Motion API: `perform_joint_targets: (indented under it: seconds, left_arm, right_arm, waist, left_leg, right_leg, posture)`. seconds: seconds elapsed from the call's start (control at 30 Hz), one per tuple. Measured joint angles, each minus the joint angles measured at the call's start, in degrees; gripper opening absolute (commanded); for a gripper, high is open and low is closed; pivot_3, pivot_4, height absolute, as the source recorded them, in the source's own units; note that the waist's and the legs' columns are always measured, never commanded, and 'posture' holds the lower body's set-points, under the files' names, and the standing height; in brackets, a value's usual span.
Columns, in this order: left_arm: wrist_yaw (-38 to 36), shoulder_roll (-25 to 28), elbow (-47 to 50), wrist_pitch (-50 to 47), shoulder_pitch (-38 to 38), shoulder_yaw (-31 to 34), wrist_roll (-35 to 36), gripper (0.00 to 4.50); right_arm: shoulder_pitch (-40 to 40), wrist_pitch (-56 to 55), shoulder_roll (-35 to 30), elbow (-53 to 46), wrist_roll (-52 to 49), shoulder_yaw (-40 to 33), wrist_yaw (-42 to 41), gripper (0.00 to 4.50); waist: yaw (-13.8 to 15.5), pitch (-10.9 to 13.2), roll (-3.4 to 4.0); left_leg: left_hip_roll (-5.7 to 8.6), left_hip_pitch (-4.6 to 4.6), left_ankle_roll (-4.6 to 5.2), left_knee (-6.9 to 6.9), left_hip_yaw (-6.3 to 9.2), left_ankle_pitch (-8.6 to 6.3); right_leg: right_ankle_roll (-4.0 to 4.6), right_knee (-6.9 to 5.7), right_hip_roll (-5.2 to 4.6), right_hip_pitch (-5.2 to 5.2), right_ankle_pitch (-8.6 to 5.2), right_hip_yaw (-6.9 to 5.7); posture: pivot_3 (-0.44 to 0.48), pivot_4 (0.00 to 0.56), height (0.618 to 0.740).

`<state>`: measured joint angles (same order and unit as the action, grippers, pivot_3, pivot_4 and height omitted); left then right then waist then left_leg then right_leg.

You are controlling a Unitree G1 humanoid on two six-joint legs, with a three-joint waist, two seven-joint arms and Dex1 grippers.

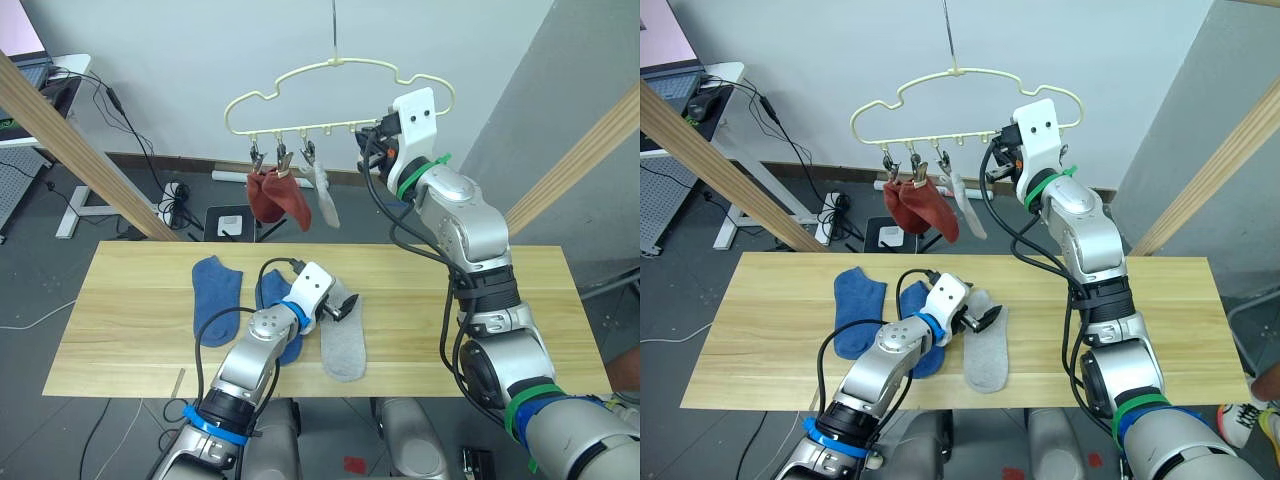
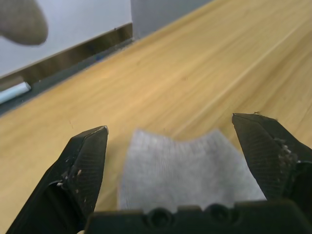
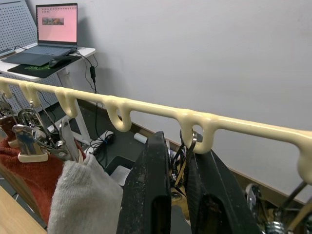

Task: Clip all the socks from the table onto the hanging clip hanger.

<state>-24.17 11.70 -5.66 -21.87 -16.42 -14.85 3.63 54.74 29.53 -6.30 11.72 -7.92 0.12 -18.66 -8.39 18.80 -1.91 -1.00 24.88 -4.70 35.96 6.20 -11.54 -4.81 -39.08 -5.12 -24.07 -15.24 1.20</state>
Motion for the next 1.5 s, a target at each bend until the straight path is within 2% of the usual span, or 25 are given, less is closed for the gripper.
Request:
perform_joint_targets:
  seconds: [0.03, 0.07, 0.43, 0.53, 0.7, 0.97, 1.27, 1.5]
  left_arm:
    - [-0.04, 0.08, -0.99, 0.08, 0.01, -0.15, -0.58, 4.1]
    - [-0.1, 0.14, -1.8, 0.12, 0.03, -0.48, -0.99, 3.95]
    - [-0.4, 0.43, -5.97, 5.16, -0.3, -1.13, -4.75, 0.74]
    - [-0.66, 0.31, -6.5, 6.58, -0.03, -0.77, -4.67, 0.0]
    - [-1.34, -1.28, -8.37, 14.44, -0.87, 2.41, -2.53, 0.0]
    - [-1.71, -2.26, -12.68, 28.38, -14.06, 8.0, -0.4, 0.0]
    - [-2.22, -3.08, -18.58, 32.16, -21.53, 10.09, 0.38, 0.0]
    - [-4.73, -3.29, -21.53, 32.08, -24.36, 10.33, 1.27, 0.0]
  right_arm:
    - [0.0, 0.07, 0.0, 0.0, -0.01, -0.01, 0.01, 0.07]
    - [0.0, 0.13, 0.01, -0.02, -0.05, -0.01, 0.0, 0.07]
    - [0.04, 1.67, 0.62, -0.04, -1.94, -0.67, 0.16, 0.07]
    - [0.04, 1.79, 0.63, -0.04, -2.32, -0.73, 0.28, 0.07]
    - [0.06, 1.85, 0.64, -0.08, -2.36, -0.82, 0.56, 0.07]
    - [0.17, 2.45, 0.99, -0.6, -2.92, -0.95, 0.1, 0.07]
    - [0.11, 4.71, 0.96, -2.41, -4.6, -0.74, -0.6, 0.07]
    - [0.1, 6.01, 0.94, -3.35, -4.93, -0.57, -1.12, 0.07]
  waist:
    - [0.0, 0.0, 0.0]
    - [0.0, 0.0, 0.0]
    - [-0.01, 0.0, 0.0]
    - [-0.02, 0.0, 0.0]
    - [0.03, 0.0, 0.0]
    - [-0.07, 0.0, 0.0]
    - [-1.18, 0.0, 0.0]
    - [-1.55, 0.0, 0.0]
  left_leg:
    - [0.0, 0.0, 0.0, 0.0, 0.0, 0.0]
    - [0.0, 0.0, 0.0, 0.0, 0.0, 0.0]
    - [0.0, -0.01, 0.0, 0.0, 0.0, 0.0]
    - [0.0, -0.01, 0.0, 0.0, 0.0, 0.0]
    - [0.0, 0.0, 0.0, 0.0, 0.0, 0.0]
    - [0.01, 0.01, 0.0, -0.01, -0.01, 0.0]
    - [0.01, 0.03, 0.0, -0.02, -0.01, 0.0]
    - [0.0, 0.03, 0.01, -0.03, -0.01, 0.0]
  right_leg:
    - [0.0, 0.0, 0.0, 0.0, 0.0, 0.01]
    - [0.0, 0.0, 0.0, 0.0, 0.0, 0.0]
    - [0.0, 0.0, 0.0, 0.02, 0.0, 0.0]
    - [0.0, 0.0, 0.0, 0.02, 0.0, 0.0]
    - [0.0, 0.0, 0.0, 0.0, 0.0, -0.01]
    - [0.0, 0.07, 0.0, 0.01, 0.01, -0.02]
    - [0.0, 0.07, 0.0, 0.0, 0.01, -0.03]
    - [0.0, 0.08, 0.0, -0.01, 0.01, -0.03]
  posture:
    - [-0.256, 0.325, 0.74]
    - [-0.256, 0.325, 0.74]
    - [-0.262, 0.325, 0.74]
    - [-0.262, 0.325, 0.74]
    - [-0.261, 0.324, 0.74]
    - [-0.267, 0.321, 0.74]
    - [-0.275, 0.321, 0.74]
    - [-0.279, 0.323, 0.74]
